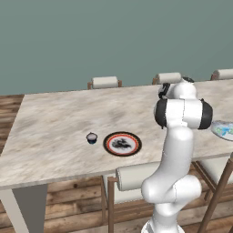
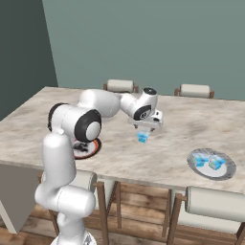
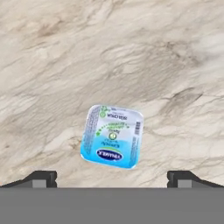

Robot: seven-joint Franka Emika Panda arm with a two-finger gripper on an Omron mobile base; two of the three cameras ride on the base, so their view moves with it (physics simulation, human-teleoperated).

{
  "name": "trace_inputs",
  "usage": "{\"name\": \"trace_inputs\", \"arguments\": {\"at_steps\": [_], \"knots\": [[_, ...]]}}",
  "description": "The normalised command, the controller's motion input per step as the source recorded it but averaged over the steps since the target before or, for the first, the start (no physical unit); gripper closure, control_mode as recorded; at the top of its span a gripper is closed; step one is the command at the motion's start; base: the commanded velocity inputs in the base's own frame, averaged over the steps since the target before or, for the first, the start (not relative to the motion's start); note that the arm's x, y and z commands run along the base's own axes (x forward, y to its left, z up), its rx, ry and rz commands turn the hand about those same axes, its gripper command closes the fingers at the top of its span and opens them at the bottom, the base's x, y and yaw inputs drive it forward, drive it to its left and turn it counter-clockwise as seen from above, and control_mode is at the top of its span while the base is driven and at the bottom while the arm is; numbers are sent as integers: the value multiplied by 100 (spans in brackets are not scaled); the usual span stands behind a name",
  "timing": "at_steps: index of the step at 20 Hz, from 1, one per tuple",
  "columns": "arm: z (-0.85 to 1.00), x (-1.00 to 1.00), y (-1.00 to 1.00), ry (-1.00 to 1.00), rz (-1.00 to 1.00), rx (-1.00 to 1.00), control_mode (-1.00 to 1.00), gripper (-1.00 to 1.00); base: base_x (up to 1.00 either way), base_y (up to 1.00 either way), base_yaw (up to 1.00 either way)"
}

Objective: Place two yogurt containers on each plate.

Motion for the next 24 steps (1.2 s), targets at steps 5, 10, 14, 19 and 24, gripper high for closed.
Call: {"name": "trace_inputs", "arguments": {"at_steps": [5,10,14,19,24], "knots": [[-29,15,0,22,0,-9,-100,-100,0,0,0],[-25,22,0,17,0,-1,-100,-100,0,0,0],[-2,18,0,9,0,0,-100,-100,0,0,0],[0,5,0,11,0,3,-100,-100,0,0,0],[-6,1,0,14,0,1,-100,-100,0,0,0]]}}
